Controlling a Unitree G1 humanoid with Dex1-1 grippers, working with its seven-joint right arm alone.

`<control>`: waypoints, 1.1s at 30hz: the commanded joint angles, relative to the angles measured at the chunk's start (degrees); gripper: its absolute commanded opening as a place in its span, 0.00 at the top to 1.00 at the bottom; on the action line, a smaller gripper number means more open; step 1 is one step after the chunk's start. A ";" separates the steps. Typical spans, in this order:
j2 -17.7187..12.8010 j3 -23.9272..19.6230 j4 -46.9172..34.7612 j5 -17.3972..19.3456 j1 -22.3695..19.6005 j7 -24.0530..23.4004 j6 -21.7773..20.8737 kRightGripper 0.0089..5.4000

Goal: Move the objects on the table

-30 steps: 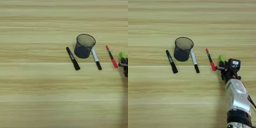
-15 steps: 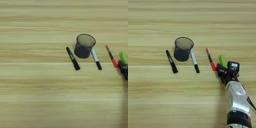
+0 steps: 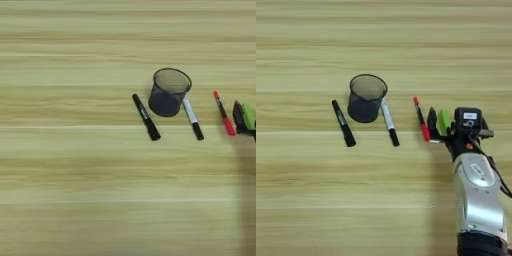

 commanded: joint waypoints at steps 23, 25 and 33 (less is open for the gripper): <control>5.53 4.97 2.50 1.18 -6.18 0.74 -2.22 0.00; 5.92 5.07 3.86 1.14 -6.85 0.44 -2.57 0.00; 6.46 4.97 8.08 1.31 -8.64 0.26 -3.62 0.00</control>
